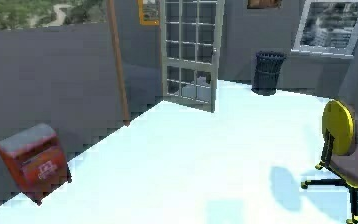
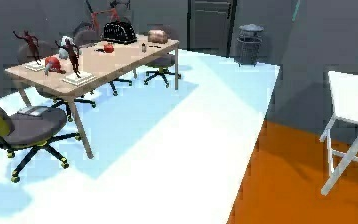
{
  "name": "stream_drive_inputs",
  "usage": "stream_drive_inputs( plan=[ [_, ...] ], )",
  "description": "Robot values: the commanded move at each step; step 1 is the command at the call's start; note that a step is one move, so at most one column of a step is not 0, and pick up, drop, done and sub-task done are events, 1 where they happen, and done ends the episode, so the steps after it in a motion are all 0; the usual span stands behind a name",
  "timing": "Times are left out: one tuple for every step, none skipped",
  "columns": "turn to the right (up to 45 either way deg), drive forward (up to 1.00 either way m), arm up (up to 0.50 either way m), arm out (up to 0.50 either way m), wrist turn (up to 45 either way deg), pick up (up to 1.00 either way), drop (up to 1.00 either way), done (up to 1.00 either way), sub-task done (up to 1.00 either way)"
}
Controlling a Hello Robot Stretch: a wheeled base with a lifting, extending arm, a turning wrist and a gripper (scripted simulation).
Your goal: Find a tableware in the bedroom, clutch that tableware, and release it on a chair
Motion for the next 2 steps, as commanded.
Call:
stream_drive_inputs(
  plan=[
    [-6.0,0.0,0.0,0.0,0.0,0.0,0.0,0.0,0.0],
    [0.0,1.0,0.0,0.0,0.0,0.0,0.0,0.0,0.0]
  ],
)
